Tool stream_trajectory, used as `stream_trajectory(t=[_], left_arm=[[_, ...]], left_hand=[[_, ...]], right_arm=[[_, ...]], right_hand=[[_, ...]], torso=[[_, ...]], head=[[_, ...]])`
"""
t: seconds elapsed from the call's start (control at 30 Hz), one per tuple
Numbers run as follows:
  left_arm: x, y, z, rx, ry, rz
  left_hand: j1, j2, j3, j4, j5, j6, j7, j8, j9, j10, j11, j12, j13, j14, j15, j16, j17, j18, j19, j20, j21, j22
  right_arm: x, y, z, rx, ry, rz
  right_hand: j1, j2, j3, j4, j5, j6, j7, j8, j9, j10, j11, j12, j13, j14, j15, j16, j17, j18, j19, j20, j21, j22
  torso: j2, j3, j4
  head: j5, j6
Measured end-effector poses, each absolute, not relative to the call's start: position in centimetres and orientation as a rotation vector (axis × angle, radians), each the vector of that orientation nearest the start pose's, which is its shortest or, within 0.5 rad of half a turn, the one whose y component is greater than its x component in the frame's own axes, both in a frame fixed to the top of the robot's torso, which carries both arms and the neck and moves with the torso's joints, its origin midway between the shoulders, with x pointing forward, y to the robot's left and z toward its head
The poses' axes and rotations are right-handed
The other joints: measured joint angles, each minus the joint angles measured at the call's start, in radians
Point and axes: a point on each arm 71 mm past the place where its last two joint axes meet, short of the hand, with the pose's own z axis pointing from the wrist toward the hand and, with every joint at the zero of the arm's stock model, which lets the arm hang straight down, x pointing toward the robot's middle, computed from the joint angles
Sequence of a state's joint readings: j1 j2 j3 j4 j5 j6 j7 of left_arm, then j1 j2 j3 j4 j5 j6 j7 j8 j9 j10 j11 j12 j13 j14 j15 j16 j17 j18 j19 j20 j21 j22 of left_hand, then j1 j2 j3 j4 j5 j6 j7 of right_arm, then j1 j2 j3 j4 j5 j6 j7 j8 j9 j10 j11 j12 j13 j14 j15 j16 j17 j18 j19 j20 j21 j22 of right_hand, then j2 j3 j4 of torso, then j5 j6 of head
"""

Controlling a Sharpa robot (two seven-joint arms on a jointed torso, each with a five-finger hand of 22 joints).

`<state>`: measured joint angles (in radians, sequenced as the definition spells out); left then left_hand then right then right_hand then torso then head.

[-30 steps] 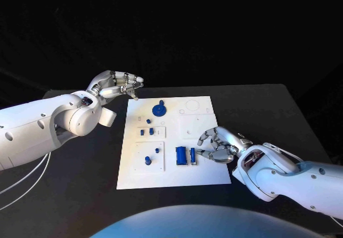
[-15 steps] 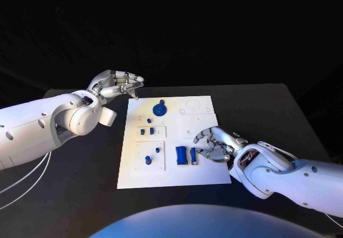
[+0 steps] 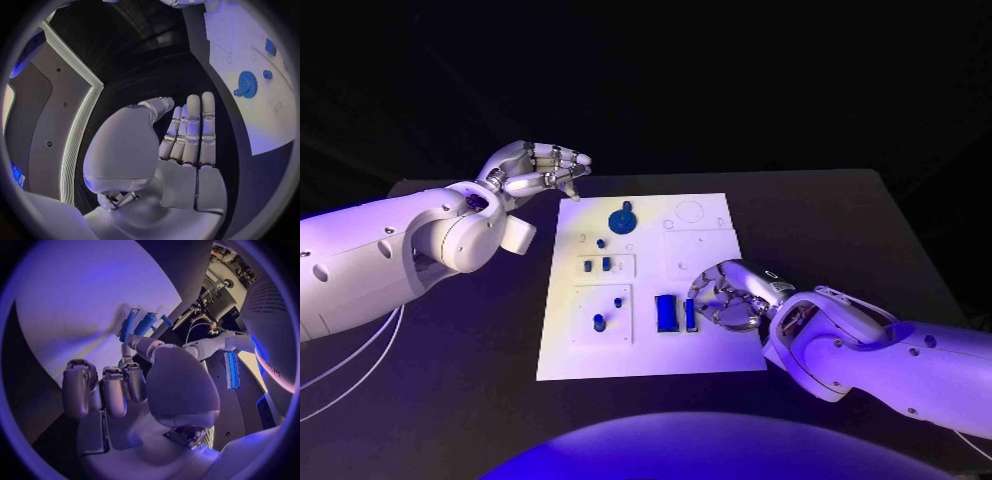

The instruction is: Assemble the parts on the task board

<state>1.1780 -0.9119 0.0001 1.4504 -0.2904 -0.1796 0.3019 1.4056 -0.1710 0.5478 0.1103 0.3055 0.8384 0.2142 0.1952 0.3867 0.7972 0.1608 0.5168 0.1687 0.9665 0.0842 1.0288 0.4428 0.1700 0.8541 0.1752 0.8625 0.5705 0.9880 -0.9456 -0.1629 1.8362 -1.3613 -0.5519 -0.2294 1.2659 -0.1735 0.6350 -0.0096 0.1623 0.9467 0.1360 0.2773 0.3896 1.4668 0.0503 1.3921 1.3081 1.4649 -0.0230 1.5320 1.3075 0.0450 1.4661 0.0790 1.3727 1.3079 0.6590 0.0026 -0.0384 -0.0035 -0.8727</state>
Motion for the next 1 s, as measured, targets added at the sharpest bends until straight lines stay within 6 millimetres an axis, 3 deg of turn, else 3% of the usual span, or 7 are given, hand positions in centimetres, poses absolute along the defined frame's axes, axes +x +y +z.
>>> stream_trajectory(t=[0.63,0.77,0.9,1.0], left_arm=[[49.78,25.59,-18.06,-0.864,1.565,-1.412],[49.79,25.58,-18.06,-0.864,1.565,-1.412],[49.79,25.58,-18.06,-0.864,1.565,-1.412],[49.79,25.58,-18.06,-0.864,1.565,-1.412]], left_hand=[[0.0,0.0,0.0,0.0,0.0,0.0,0.0,0.0,0.0,0.0,0.0,0.0,0.0,0.0,0.0,0.0,0.0,0.0,0.0,0.0,0.0,0.0],[0.0,0.0,0.0,0.0,0.0,0.0,0.0,0.0,-0.001,0.0,0.0,0.0,0.0,0.0,0.0,0.0,0.0,0.0,0.0,0.0,0.0,0.0],[0.0,0.0,0.0,0.0,0.0,0.0,0.0,0.0,-0.001,0.0,0.0,0.0,0.0,0.0,0.0,0.0,0.0,0.0,0.0,0.0,0.0,0.0],[0.0,0.0,0.0,0.0,0.0,0.0,0.0,0.0,-0.001,0.0,0.0,0.0,0.0,0.0,0.0,0.0,0.0,0.0,0.0,0.0,0.0,0.0]], right_arm=[[35.92,-17.16,-27.66,0.095,1.879,0.805],[35.98,-17.12,-27.68,0.103,1.871,0.802],[35.97,-17.11,-27.75,0.121,1.856,0.796],[36.08,-17.17,-27.68,0.139,1.836,0.789]], right_hand=[[-0.015,0.014,0.0,0.0,0.0,0.027,-0.009,-0.005,-0.004,0.0,0.0,0.004,0.0,0.0,0.0,0.0,0.0,0.0,0.0,0.0,0.004,0.0],[-0.065,-0.007,-0.024,0.013,0.0,0.028,-0.007,-0.009,-0.008,0.0,0.0,0.004,0.0,0.0,0.0,0.0,0.0,0.0,0.0,0.0,0.004,0.0],[-0.088,-0.03,-0.055,0.024,0.0,-0.014,0.006,-0.039,-0.025,0.0,0.0,-0.005,0.0,0.0,0.0,0.0,0.0,0.0,0.0,0.0,-0.012,0.0],[-0.092,-0.035,-0.066,0.026,0.0,-0.035,0.016,-0.057,-0.034,-0.011,0.011,-0.023,0.0,0.003,0.003,-0.004,0.0,0.0,0.0,0.0,-0.024,0.0]], torso=[[-0.001,0.0003,0.0005],[-0.001,0.0003,0.0004],[0.0,0.001,0.0005],[0.0,0.0012,0.0006]], head=[[0.001,0.0],[0.001,0.0],[0.001,0.0],[0.001,0.0]])
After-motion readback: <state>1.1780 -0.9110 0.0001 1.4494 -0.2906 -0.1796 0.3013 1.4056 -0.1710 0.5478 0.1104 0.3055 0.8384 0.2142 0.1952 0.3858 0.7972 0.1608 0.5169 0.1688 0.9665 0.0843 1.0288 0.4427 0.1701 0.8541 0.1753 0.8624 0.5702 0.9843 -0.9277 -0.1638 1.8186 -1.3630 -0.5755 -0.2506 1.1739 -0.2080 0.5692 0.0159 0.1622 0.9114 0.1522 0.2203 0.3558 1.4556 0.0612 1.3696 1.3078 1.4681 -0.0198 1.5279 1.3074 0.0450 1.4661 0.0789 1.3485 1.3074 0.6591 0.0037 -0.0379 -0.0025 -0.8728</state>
